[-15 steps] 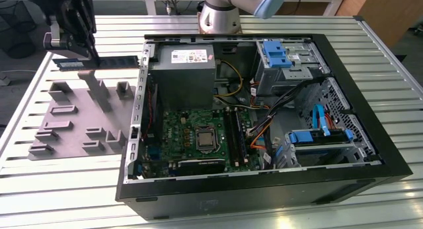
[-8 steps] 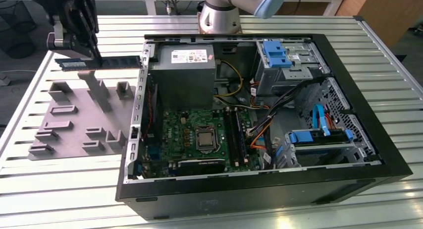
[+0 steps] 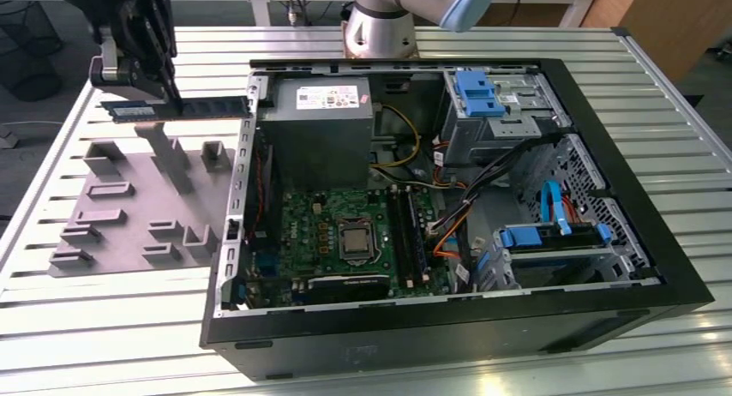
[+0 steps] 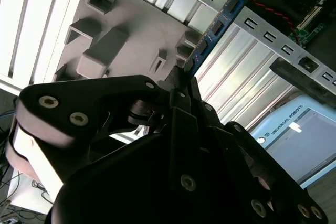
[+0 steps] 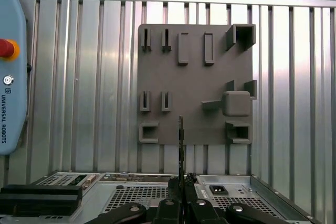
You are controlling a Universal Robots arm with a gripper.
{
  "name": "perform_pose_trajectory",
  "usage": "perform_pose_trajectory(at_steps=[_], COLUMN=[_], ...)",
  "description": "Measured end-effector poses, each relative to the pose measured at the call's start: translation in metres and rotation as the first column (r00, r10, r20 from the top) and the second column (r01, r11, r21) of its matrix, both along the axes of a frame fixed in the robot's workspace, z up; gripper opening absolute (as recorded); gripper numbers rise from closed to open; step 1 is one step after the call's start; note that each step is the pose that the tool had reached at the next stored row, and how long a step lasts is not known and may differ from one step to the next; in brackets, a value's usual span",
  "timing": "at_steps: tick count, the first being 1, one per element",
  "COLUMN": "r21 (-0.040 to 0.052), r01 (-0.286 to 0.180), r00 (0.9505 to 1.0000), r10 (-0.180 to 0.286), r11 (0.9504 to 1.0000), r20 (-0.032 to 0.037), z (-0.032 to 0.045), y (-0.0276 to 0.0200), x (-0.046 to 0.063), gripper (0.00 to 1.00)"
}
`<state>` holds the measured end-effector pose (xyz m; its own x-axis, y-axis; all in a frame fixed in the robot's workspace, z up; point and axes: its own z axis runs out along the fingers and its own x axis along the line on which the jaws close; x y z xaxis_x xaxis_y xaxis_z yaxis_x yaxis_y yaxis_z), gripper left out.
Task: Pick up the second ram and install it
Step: 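Pick up the second ram and move it above second insertion slot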
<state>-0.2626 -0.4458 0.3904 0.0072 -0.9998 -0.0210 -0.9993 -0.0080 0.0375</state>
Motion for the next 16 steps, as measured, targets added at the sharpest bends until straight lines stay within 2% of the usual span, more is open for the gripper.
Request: perform_pose_trajectory(at_steps=[16], r21=[0.0000], r01=[0.000], r00=[1.0000], r10=[0.000], r11=[1.0000], r20=[0.0000], z=[0.0000], y=[0.0000], x=[0.014], gripper=[0.14])
